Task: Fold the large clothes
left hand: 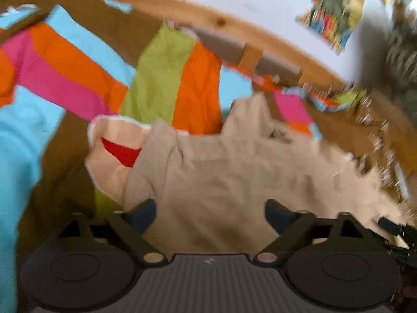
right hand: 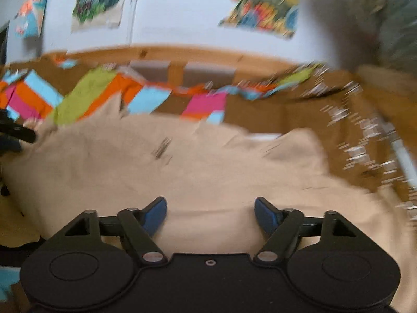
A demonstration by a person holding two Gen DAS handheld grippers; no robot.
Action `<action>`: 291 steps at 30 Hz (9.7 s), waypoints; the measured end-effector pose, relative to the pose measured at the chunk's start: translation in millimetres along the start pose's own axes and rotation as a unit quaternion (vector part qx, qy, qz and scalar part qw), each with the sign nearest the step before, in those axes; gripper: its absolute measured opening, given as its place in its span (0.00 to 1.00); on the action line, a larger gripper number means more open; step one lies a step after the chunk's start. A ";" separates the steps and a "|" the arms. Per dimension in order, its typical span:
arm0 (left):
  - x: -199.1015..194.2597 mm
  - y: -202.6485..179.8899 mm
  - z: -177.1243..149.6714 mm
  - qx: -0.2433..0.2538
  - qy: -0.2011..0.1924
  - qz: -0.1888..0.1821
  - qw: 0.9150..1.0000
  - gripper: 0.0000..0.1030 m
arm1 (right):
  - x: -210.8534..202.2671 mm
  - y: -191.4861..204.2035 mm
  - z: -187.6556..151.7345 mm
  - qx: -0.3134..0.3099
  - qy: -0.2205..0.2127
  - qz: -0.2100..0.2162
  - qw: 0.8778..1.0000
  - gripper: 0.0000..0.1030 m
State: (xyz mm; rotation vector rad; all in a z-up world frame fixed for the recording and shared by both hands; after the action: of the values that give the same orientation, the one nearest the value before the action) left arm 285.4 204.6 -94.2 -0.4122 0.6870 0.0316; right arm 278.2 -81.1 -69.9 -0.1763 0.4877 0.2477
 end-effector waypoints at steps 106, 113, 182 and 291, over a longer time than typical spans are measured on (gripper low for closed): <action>-60.0 -227.7 37.4 0.168 -0.033 -0.106 0.980 0.07 | -52.9 -105.6 32.0 0.329 -0.082 0.125 0.932 0.37; -35.7 -336.4 -5.9 0.329 0.042 -0.137 0.934 0.07 | -103.2 -154.4 64.0 0.397 -0.147 0.230 0.876 0.85; 73.2 -226.8 -99.5 0.070 0.159 -0.212 0.962 0.73 | 14.4 -158.9 52.5 0.199 0.058 0.047 0.977 0.63; 79.8 -217.9 -111.7 0.090 0.149 -0.178 0.968 0.92 | -41.6 -160.6 -59.9 0.267 0.078 0.015 0.960 0.56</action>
State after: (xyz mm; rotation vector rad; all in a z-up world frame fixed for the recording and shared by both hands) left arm 314.7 -46.5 -143.2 -0.3633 0.8947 -0.4389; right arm 260.7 -256.0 -84.5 0.3430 0.6975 0.1245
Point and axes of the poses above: each gripper's, at about its wrist camera, not at the fingertips, and x roughly the way its jaws point, y to its left, z to its top, the point moved 9 cm from there along x, roughly the way its jaws point, and after that the axes turned 3 degrees about -x, right-handed, at the moved point
